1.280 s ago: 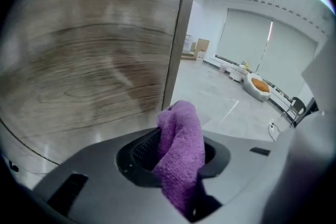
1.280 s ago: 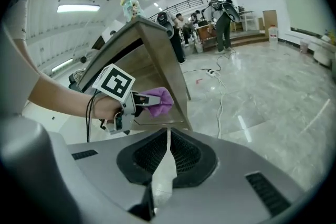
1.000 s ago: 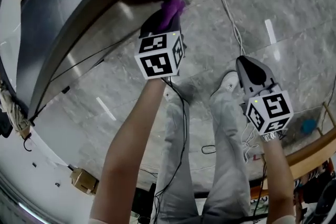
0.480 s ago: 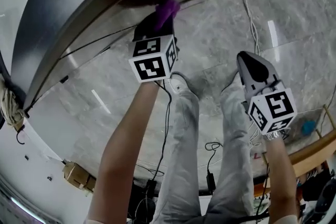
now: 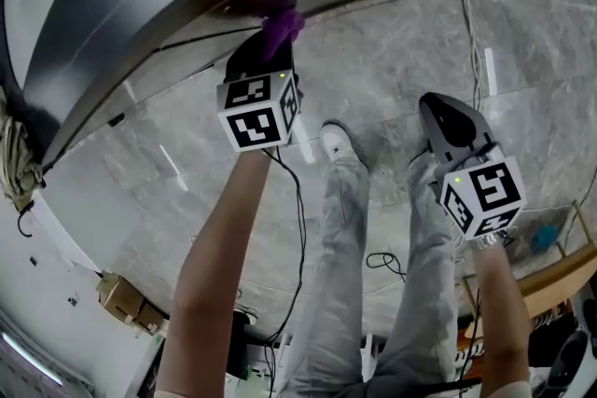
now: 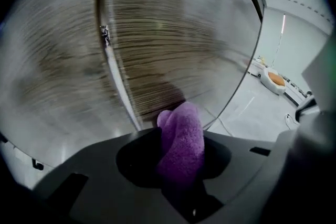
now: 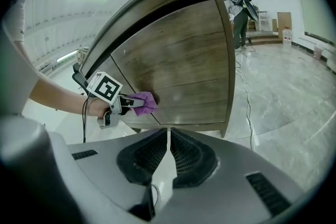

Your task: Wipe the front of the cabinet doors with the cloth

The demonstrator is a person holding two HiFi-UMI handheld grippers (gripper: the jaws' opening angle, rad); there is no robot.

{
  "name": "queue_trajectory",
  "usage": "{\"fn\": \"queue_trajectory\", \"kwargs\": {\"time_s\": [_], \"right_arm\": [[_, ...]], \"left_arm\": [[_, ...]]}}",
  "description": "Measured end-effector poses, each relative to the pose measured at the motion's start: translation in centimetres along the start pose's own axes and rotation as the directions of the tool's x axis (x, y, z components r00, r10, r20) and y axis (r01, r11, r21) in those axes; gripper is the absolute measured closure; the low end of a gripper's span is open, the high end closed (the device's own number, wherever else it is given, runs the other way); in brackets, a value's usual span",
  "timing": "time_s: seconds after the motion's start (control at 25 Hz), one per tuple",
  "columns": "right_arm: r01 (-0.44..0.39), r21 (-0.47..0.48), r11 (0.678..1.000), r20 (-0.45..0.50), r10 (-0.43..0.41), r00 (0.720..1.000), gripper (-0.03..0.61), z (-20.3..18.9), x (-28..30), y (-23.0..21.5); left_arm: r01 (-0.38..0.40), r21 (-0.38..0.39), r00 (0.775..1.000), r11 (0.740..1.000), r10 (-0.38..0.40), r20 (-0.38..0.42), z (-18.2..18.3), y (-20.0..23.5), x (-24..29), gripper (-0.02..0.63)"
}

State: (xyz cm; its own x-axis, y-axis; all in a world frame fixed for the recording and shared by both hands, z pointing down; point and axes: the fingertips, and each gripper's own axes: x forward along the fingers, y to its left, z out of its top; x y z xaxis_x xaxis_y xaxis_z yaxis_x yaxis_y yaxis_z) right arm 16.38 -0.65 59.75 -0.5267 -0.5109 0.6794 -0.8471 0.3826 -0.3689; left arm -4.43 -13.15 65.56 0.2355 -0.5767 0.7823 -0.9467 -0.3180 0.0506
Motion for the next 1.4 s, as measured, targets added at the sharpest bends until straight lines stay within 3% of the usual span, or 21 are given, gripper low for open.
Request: {"fn": "queue_trajectory", "kwargs": {"time_s": [0.24,0.44,0.72,1.04,1.24,1.4], "right_arm": [[-0.031,-0.006,1.000,0.003,0.031,1.000,0.543,0.4,0.7,1.8],[-0.054,-0.010,0.999,-0.003,0.054,0.999,0.543,0.2,-0.6,1.4],[-0.061,-0.010,0.998,-0.008,0.061,0.998,0.543,-1.0,-4.3,-4.7],[-0.022,0.081,0.996,-0.012,0.023,1.000,0.543,-3.7,-8.5,-13.0],[-0.003,0.143,0.990,0.001,0.003,1.000,0.543,-5.5,-9.7,-16.5],[0.025,0.163,0.986,0.002,-0.026,1.000,0.543,-7.3,-10.3,-19.0]], "left_arm": [[-0.084,-0.022,0.996,0.996,0.084,-0.027,-1.5,4.0,-1.4,0.495],[-0.120,-0.060,0.992,0.991,0.117,-0.051,-2.4,2.8,-1.9,0.495],[-0.042,-0.013,0.994,0.999,0.041,-0.100,-3.6,-8.4,1.5,0.495],[0.103,0.047,0.991,0.994,-0.098,-0.088,0.8,-23.6,8.4,0.495],[0.107,0.099,0.992,0.989,-0.099,-0.082,3.2,-27.3,12.6,0.495],[0.079,0.080,0.994,0.994,-0.073,-0.085,4.1,-27.9,15.0,0.495]]}}
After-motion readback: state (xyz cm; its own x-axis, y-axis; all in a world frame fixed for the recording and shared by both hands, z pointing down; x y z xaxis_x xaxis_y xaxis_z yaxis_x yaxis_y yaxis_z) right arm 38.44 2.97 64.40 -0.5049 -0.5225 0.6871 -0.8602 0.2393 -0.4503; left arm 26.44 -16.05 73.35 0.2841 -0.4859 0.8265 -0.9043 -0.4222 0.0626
